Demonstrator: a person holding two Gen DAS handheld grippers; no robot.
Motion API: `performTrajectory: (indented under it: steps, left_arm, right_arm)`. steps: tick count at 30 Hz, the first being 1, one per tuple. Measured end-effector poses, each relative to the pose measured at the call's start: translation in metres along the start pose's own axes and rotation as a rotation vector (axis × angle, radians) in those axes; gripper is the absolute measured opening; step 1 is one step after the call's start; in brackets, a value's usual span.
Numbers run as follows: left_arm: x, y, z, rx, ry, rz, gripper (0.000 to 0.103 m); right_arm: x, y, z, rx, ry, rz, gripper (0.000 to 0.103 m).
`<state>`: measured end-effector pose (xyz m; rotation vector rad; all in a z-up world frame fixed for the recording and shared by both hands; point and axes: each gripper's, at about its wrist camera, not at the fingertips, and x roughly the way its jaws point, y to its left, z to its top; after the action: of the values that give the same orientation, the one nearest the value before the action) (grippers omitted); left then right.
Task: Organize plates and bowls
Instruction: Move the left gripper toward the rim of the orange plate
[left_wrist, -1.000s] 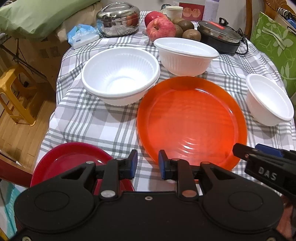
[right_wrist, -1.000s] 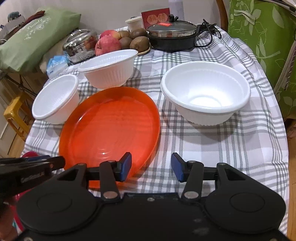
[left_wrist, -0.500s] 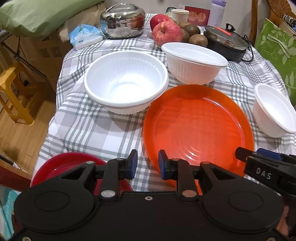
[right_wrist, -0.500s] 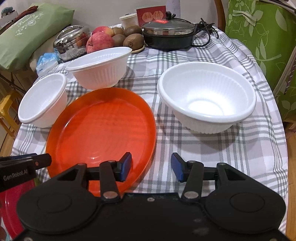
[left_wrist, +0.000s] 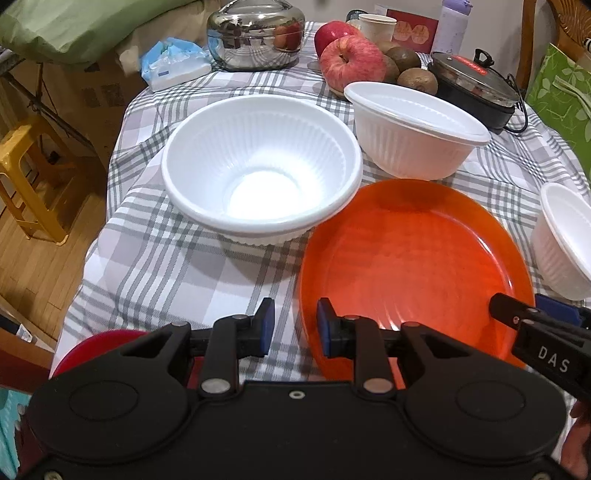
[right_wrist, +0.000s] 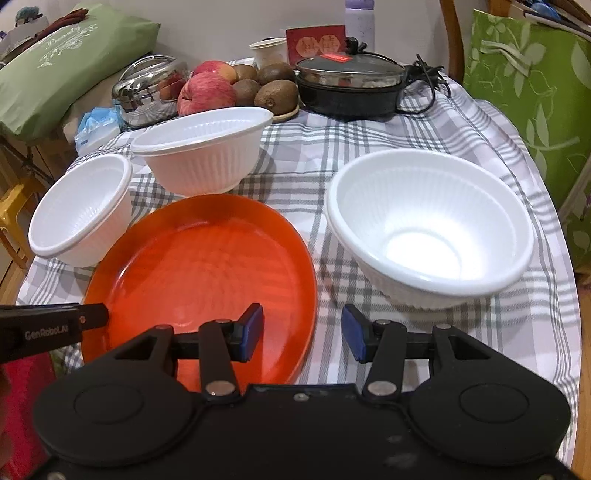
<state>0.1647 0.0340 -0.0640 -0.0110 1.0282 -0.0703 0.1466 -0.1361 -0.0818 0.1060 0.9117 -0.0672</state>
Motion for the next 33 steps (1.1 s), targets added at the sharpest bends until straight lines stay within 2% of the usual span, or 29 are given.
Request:
performTrajectory:
  steps: [18, 33]
  left_arm:
    - [0.004, 0.002, 0.005, 0.0, -0.015, -0.011, 0.033]
    - [0.004, 0.0, 0.004, 0.036, -0.048, -0.065, 0.033]
  right_arm:
    - [-0.006, -0.004, -0.002, -0.012, -0.023, 0.023, 0.051]
    - [-0.005, -0.001, -0.002, -0.046, -0.053, 0.065, 0.051]
